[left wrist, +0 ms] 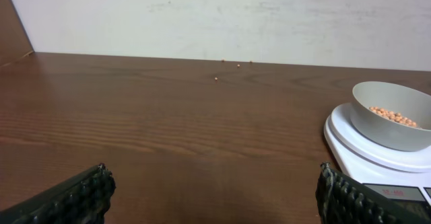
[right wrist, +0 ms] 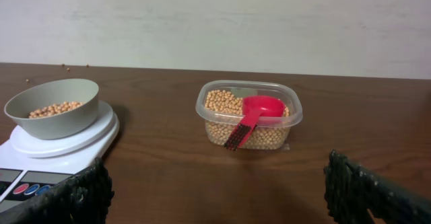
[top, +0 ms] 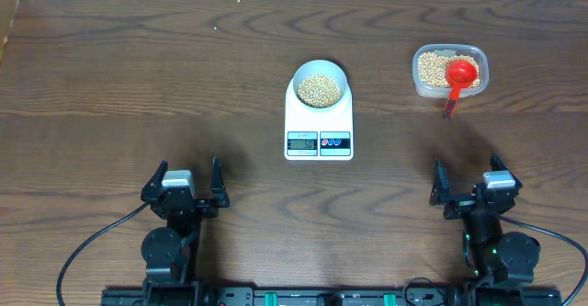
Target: Scoop item into bowl and weigh 50g on scale
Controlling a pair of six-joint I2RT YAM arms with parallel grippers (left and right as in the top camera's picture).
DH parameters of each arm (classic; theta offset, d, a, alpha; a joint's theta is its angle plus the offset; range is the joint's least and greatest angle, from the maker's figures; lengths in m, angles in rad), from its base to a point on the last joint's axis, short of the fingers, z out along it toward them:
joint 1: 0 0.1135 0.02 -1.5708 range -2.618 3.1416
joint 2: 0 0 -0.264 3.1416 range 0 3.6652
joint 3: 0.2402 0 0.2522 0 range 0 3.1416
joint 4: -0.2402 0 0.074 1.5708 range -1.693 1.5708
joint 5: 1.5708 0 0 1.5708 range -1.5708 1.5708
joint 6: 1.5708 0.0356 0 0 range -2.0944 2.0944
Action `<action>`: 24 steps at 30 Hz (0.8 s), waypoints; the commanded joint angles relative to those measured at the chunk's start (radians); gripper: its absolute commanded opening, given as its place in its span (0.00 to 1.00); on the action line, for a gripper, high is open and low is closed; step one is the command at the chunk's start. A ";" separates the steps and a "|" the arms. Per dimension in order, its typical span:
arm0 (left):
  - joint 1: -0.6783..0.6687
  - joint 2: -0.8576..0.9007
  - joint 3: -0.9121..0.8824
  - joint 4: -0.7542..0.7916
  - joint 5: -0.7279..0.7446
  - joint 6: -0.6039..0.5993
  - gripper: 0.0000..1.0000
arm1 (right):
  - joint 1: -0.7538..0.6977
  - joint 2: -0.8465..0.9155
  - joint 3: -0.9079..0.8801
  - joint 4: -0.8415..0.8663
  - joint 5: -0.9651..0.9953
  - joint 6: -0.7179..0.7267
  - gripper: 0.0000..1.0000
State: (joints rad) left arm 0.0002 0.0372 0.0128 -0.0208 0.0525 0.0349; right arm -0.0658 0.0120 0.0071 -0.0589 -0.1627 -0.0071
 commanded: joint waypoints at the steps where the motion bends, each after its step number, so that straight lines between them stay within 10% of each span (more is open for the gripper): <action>1: 0.005 -0.002 -0.009 -0.046 -0.019 0.017 0.98 | 0.008 -0.005 -0.002 -0.004 0.003 0.013 0.99; 24: 0.005 -0.033 -0.009 -0.046 -0.019 0.017 0.98 | 0.008 -0.005 -0.002 -0.004 0.003 0.013 0.99</action>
State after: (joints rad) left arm -0.0002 0.0120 0.0128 -0.0204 0.0525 0.0349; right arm -0.0658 0.0120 0.0071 -0.0589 -0.1627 -0.0071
